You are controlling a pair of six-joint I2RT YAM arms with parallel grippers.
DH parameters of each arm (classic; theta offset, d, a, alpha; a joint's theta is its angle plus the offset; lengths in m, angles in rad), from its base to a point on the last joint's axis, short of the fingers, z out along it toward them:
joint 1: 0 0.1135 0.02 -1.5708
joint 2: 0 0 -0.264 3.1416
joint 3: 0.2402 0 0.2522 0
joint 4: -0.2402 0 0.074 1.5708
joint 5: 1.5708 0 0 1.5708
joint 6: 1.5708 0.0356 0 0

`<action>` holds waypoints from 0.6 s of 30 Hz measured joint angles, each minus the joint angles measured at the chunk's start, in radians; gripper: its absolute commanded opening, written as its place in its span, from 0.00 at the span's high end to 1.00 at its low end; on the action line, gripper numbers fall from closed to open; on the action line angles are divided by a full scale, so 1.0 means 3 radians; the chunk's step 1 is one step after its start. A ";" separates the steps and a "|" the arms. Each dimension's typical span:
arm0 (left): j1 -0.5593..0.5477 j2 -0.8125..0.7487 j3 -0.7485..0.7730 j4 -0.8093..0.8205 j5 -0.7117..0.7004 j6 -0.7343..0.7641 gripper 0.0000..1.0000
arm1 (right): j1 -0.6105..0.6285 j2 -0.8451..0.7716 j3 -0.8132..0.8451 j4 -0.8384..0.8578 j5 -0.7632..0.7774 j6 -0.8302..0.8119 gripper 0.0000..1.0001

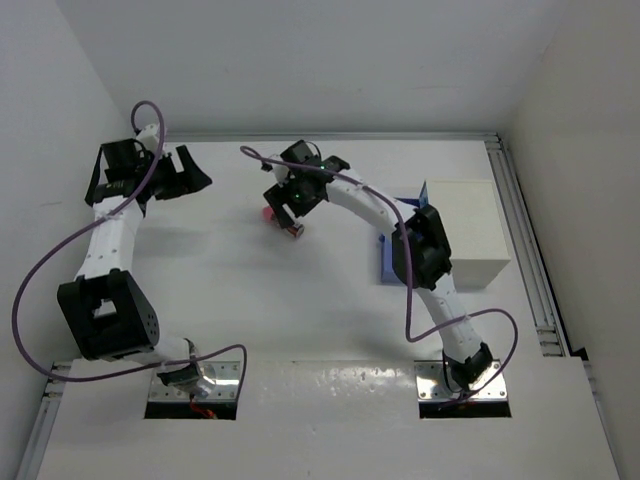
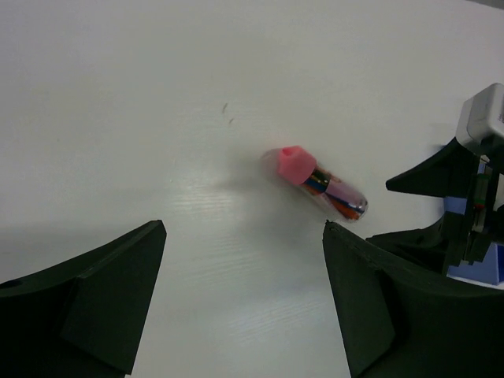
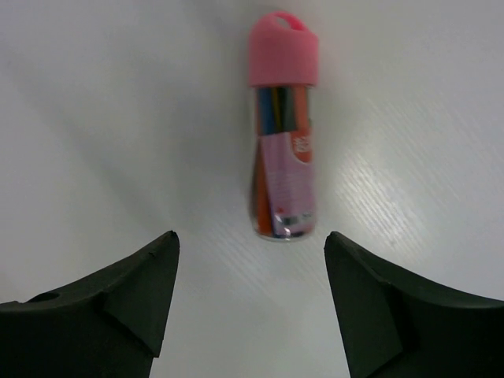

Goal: Sort the stationery into containers
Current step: Pick up the stationery from the center of the board.

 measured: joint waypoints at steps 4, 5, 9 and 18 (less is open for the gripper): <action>0.0151 -0.0141 -0.0175 -0.0098 0.0005 0.0071 0.13 | 0.0163 0.0070 0.0053 0.0146 0.0001 0.0079 0.23; 0.0181 -0.0169 -0.0210 -0.0104 0.0018 0.0085 0.13 | 0.0188 0.0104 0.0085 0.0184 0.0003 0.0090 0.23; 0.0318 -0.0226 -0.0254 -0.0126 0.0089 0.0111 0.13 | 0.0231 0.0289 0.0215 0.0338 0.0061 0.0107 0.21; 0.0577 -0.0228 -0.0254 -0.0200 0.0242 0.0240 0.13 | 0.0228 0.0559 0.0235 0.0710 0.0287 0.0089 0.22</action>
